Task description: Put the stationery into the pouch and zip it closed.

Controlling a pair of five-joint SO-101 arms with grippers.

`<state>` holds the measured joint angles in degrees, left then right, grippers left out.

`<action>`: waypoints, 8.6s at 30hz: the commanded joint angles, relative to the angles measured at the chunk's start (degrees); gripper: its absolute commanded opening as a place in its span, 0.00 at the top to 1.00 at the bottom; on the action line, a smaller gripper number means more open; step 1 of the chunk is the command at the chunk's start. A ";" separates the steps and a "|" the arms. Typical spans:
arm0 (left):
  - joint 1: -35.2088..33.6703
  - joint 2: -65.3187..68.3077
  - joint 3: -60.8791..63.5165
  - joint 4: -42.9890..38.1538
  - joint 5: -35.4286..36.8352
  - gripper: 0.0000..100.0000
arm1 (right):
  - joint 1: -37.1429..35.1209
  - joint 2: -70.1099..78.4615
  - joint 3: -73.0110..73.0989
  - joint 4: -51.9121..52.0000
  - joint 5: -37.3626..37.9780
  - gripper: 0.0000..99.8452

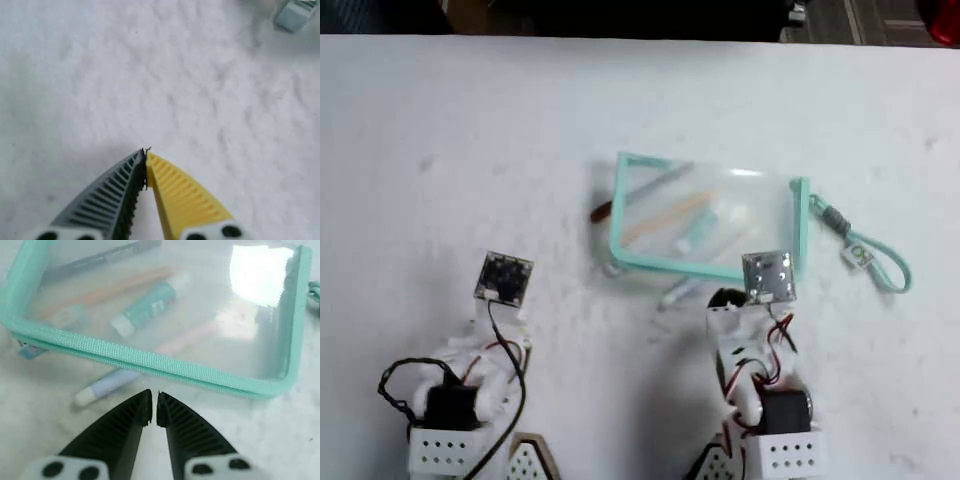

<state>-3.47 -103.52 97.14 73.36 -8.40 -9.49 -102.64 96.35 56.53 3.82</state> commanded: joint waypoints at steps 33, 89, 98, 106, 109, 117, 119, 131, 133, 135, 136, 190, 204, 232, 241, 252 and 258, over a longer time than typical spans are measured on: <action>-0.13 -0.92 -0.18 0.44 -0.26 0.98 | 5.49 -0.13 0.53 -22.64 0.44 0.98; 17.10 73.27 -58.46 -17.67 -4.04 0.98 | 11.30 0.31 0.53 -20.70 8.00 0.98; 17.10 73.36 -54.68 -20.75 -2.29 0.98 | 10.77 0.31 0.53 -20.70 8.26 0.98; 17.01 73.36 -51.16 -25.05 -1.93 0.98 | 9.45 0.31 0.53 -20.53 8.26 0.98; 17.01 73.19 -51.08 -24.70 -1.76 0.98 | 9.45 -0.13 0.53 -18.86 8.26 0.98; 17.10 54.55 -40.26 -28.57 0.88 0.98 | 9.36 -0.13 0.53 -18.42 8.35 0.98; 17.01 50.51 -34.99 -32.97 -0.70 0.98 | 9.45 -0.13 0.53 -18.33 8.35 0.98; 15.96 50.51 -32.97 -36.48 -1.05 0.98 | 9.45 0.31 -5.19 -12.53 12.31 0.98; 14.99 50.51 -32.97 -36.57 -1.05 0.98 | 9.71 0.40 -6.24 -12.26 12.48 0.98; 14.37 50.51 -32.97 -36.75 -1.05 0.98 | 9.54 0.48 -8.18 -11.12 14.07 0.98; 14.29 50.51 -32.97 -36.75 -0.97 0.98 | 9.36 0.84 -9.85 -9.80 14.86 0.98; 17.54 50.51 -28.75 -43.43 -1.41 0.98 | 25.80 151.52 -135.38 16.04 35.08 0.80; 17.63 50.51 -28.92 -43.43 -1.41 0.98 | 27.03 149.93 -136.35 18.24 34.99 0.98; 17.54 50.42 -28.75 -43.16 -1.05 0.98 | 10.68 100.88 -136.26 39.52 25.32 0.98; 17.45 50.42 -28.75 -43.16 -1.05 0.98 | 5.14 91.91 -136.26 39.52 25.32 0.98; 17.45 50.42 -28.75 -43.25 -1.05 0.98 | 1.71 83.56 -136.35 35.82 16.53 0.98; 17.36 50.42 -28.75 -43.25 -1.05 0.98 | 1.10 80.13 -136.35 32.84 13.89 0.98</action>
<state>13.85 -52.70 68.84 31.43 -9.10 -7.82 -20.18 -38.68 91.34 18.77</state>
